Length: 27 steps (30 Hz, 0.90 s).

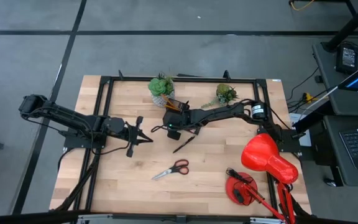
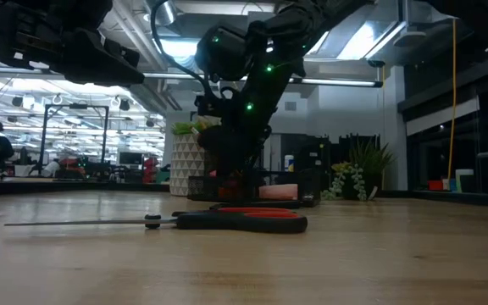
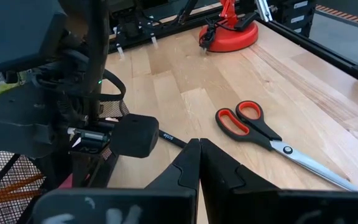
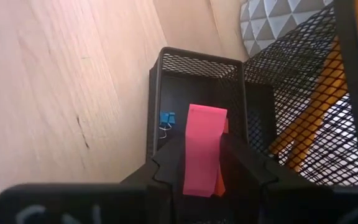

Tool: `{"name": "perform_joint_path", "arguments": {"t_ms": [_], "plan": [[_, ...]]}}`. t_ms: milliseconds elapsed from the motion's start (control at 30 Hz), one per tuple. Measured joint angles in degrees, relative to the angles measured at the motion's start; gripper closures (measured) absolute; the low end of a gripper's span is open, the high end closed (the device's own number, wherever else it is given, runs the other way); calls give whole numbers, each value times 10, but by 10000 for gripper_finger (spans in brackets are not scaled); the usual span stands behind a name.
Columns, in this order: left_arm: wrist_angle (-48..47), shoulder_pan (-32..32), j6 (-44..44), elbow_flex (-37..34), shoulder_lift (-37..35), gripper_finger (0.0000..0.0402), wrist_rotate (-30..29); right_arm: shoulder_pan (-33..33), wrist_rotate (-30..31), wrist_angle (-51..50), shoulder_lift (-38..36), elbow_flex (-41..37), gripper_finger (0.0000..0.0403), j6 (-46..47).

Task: Pick and place office supplies into organizer
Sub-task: Put the pink eraser into the black desk organizer, then put the black red scissors into the black desk organizer

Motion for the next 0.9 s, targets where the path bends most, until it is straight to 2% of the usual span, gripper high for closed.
{"name": "perform_joint_path", "arguments": {"t_ms": [567,900], "plan": [[0,0,-4,0,0,400,0,6,0,1,-6,9,307,-46],[0,0,-6,0,0,399,0,6,0,2,-7,12,247,-62]]}}
